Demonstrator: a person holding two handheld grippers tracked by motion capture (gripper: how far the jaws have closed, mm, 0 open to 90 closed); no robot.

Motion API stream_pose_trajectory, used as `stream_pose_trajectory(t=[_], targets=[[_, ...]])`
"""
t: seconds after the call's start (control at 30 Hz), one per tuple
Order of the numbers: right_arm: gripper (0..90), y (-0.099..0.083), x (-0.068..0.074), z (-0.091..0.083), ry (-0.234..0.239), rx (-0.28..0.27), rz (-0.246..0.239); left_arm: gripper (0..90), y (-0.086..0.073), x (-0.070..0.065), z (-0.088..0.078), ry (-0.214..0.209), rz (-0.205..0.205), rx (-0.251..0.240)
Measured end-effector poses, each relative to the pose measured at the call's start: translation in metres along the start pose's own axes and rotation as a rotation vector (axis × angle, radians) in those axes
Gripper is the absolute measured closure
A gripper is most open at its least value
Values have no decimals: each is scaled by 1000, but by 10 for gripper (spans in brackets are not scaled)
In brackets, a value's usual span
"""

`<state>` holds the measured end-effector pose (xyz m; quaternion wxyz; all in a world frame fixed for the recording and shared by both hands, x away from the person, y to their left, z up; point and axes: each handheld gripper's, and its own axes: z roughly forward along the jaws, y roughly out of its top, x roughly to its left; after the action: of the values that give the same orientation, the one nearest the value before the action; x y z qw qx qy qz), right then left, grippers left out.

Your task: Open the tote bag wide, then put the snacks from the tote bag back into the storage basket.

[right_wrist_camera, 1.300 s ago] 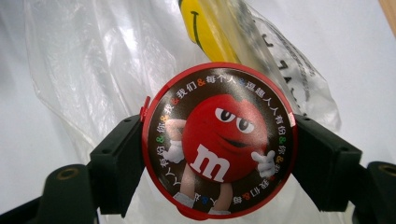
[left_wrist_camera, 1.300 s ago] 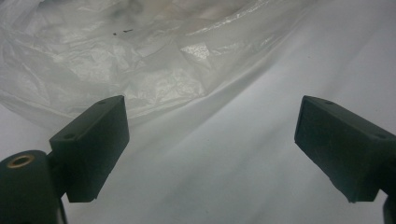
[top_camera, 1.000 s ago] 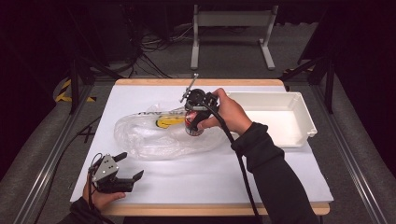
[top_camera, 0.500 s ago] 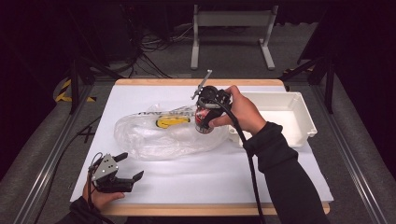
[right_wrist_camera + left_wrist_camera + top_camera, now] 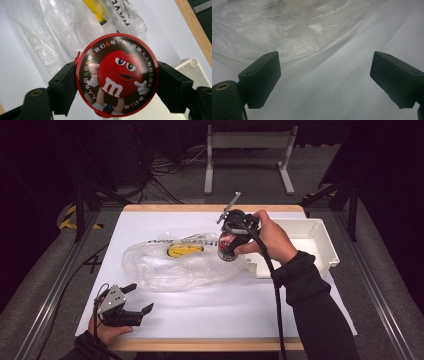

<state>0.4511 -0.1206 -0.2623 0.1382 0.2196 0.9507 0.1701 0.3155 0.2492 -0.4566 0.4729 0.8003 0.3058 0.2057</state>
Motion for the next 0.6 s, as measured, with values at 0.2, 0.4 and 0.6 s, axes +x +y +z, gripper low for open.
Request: stream_pose_trajectory(t=[0.2,0.4,0.6], targets=[[248,-15,-10,-11,-25,-15,35,107,0,0,-1,0,2,-4],[248,-34,-22,-24,-55,-18,85,104,0,0,0,9,-6,0],[248,-55,-35,-30,-79,-10,136,104,0,-1,-1,13,-3,-7]])
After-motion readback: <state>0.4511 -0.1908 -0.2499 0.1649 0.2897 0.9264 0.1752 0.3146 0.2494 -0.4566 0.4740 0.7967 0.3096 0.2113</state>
